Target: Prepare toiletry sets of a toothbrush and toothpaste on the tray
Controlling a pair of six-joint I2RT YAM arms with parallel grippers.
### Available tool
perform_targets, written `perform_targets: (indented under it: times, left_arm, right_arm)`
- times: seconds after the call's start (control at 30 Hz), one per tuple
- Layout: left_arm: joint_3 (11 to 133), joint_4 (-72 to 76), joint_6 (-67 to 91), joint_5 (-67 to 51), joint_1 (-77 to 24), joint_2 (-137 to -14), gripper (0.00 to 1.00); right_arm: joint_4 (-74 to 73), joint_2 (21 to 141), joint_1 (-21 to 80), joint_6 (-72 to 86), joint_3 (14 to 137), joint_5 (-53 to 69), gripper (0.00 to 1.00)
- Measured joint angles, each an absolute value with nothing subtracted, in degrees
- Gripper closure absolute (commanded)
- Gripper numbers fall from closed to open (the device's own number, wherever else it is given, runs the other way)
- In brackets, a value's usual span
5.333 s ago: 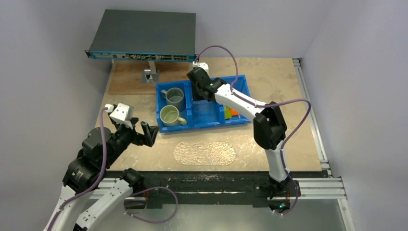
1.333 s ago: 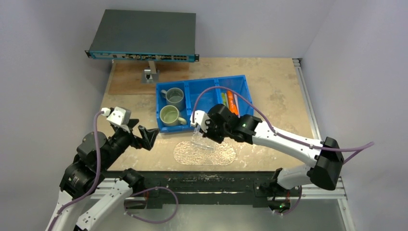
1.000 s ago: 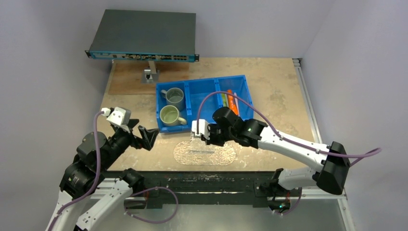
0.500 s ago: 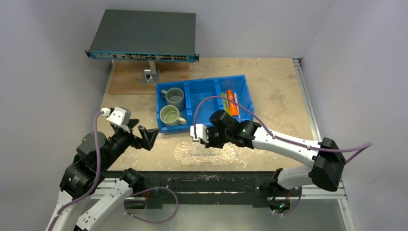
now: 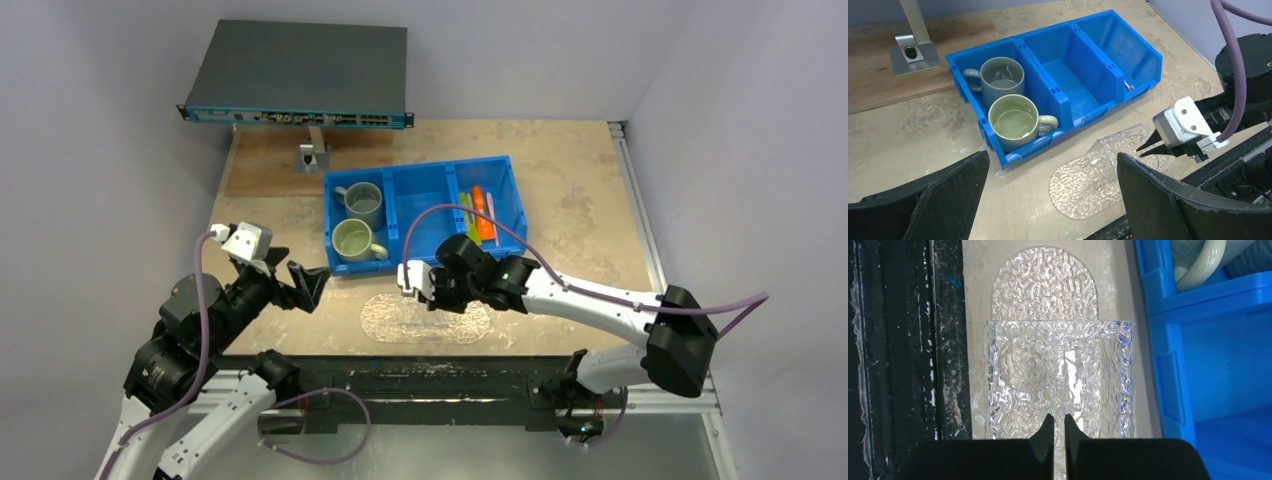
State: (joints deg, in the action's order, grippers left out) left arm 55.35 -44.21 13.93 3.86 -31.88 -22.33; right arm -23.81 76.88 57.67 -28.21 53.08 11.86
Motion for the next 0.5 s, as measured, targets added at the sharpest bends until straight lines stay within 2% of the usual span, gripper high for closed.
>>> perform_targets:
  times: [0.5]
  left_arm:
    - [54.74, -44.21, 13.93, 3.88, -31.88, -22.33, 0.0]
  right_arm:
    - [-22.02, 78.65, 58.24, -26.59, 51.66, 10.98, 1.0]
